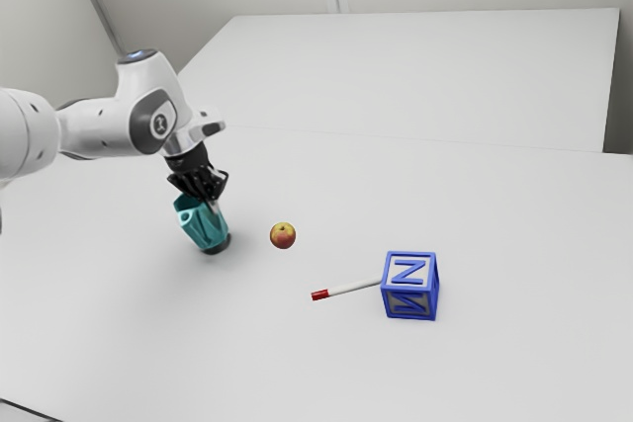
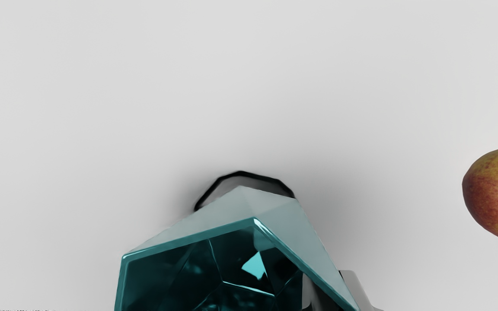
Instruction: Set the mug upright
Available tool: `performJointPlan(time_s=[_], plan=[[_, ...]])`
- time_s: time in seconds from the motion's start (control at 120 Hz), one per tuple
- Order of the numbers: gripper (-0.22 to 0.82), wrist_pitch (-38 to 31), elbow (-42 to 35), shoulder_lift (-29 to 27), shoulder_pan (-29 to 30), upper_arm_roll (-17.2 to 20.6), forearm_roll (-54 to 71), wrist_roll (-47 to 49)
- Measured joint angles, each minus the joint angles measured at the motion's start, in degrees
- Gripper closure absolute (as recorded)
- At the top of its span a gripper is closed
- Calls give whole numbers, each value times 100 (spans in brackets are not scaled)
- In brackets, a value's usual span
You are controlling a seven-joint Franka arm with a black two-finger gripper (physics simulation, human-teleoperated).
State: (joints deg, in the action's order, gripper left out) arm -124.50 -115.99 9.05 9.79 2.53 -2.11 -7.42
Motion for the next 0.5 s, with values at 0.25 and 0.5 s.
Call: performJointPlan(time_s=[0.25, 0.5], plan=[[75, -35, -5, 101, -11, -1, 7, 327], [30, -27, 4, 50, -22, 50, -38, 496]])
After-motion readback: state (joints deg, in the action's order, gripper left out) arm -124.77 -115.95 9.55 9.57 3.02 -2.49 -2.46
